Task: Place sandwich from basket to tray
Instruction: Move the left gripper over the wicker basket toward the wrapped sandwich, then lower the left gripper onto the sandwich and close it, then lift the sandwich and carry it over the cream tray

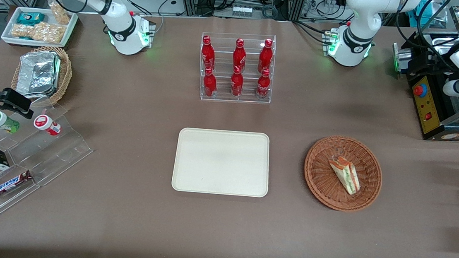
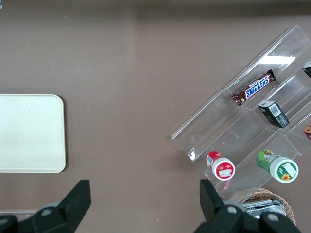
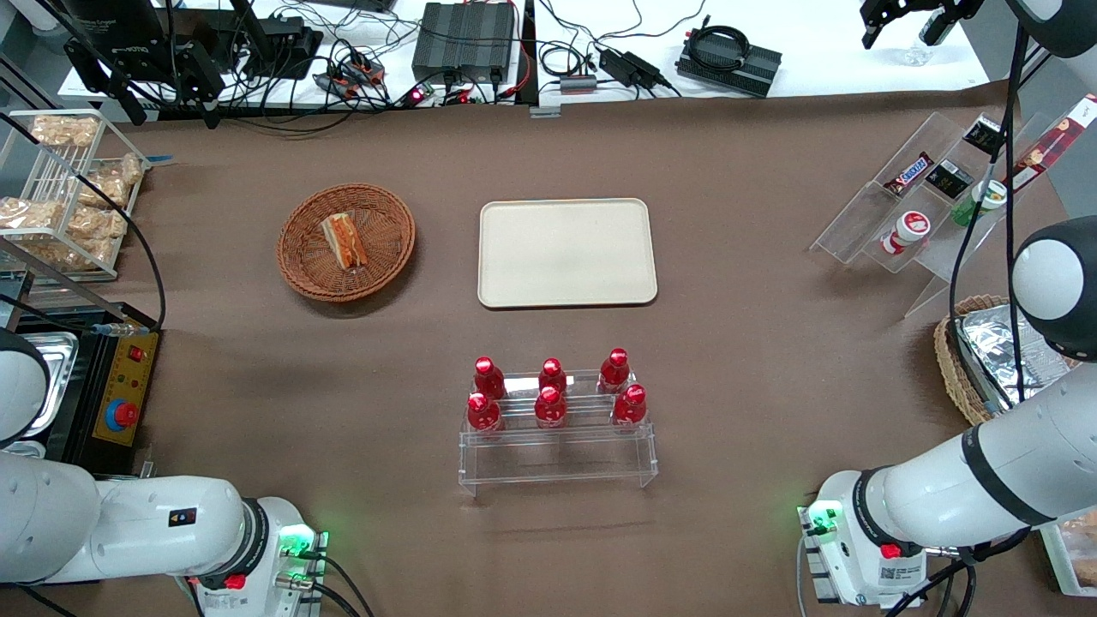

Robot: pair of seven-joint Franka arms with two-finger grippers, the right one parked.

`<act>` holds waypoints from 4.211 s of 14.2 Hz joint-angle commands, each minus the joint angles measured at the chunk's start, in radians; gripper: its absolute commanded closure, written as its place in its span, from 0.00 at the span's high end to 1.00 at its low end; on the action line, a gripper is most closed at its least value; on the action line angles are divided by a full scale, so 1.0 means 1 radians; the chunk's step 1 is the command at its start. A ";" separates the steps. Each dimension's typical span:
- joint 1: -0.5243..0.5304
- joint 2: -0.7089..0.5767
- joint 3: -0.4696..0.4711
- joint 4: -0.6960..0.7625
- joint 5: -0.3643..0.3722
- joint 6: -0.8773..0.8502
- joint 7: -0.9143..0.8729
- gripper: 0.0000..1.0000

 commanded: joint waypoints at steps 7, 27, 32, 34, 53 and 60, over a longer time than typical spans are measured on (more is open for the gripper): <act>0.016 0.034 -0.004 -0.060 -0.019 -0.009 -0.099 1.00; -0.032 0.344 -0.005 -0.370 -0.005 0.684 -0.631 1.00; -0.047 0.424 -0.007 -0.373 0.070 0.803 -0.713 1.00; -0.049 0.450 -0.007 -0.378 0.070 0.863 -0.731 1.00; -0.010 0.400 -0.011 -0.418 0.052 0.802 -0.759 0.00; -0.102 0.369 -0.223 -0.378 0.067 0.685 -0.762 0.07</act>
